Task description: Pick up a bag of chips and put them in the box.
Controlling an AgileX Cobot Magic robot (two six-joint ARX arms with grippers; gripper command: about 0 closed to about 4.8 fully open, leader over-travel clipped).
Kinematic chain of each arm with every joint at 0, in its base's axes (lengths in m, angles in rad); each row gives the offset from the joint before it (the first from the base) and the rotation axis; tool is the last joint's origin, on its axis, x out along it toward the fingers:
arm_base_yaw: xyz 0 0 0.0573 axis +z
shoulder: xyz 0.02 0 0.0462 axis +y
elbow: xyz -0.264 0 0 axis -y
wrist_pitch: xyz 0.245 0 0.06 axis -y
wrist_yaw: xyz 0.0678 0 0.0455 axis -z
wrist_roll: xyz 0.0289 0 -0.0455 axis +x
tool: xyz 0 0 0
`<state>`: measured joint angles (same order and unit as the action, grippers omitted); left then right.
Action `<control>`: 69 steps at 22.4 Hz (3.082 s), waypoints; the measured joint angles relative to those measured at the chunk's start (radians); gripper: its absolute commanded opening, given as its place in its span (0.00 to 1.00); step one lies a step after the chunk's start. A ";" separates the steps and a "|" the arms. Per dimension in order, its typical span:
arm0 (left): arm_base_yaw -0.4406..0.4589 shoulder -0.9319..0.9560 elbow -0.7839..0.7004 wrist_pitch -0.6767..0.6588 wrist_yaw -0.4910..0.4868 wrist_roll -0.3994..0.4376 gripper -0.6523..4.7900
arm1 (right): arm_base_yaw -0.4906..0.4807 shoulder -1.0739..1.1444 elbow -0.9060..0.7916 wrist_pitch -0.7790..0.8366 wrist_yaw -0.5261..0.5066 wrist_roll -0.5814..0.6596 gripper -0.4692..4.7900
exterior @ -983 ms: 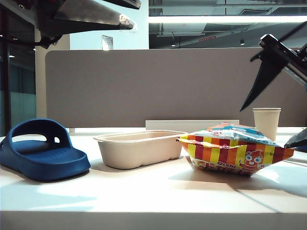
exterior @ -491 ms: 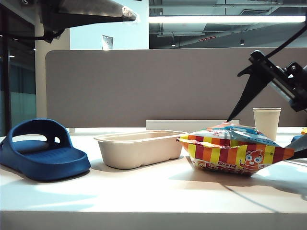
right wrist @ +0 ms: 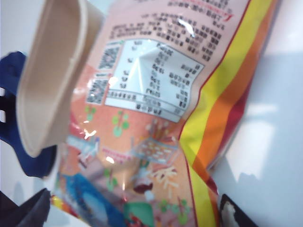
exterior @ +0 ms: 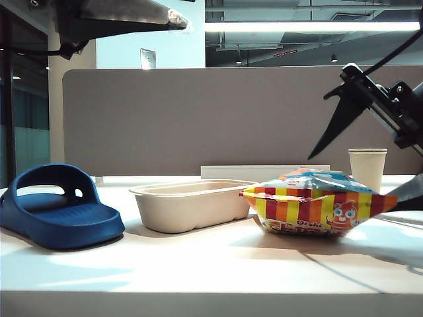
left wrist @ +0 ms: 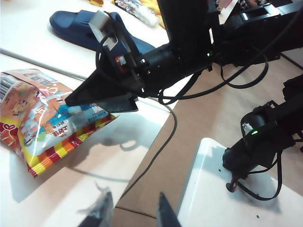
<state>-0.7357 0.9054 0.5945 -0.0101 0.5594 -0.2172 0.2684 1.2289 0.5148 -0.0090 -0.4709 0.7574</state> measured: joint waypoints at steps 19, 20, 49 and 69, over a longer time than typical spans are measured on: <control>0.000 0.000 0.000 0.000 0.000 0.000 0.34 | 0.035 0.091 0.000 0.011 0.027 -0.064 0.60; 0.000 0.000 0.000 0.000 0.000 0.000 0.34 | 0.035 0.091 0.000 0.012 0.032 -0.072 0.59; 0.000 0.000 0.000 0.000 0.000 0.003 0.34 | 0.035 0.091 0.000 0.094 0.048 -0.101 0.11; 0.002 0.000 0.000 0.000 -0.046 0.037 0.34 | 0.088 -0.139 0.033 0.193 0.003 -0.027 0.11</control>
<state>-0.7341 0.9054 0.5945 -0.0101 0.5137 -0.1806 0.3561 1.0897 0.5476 0.1837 -0.4683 0.7307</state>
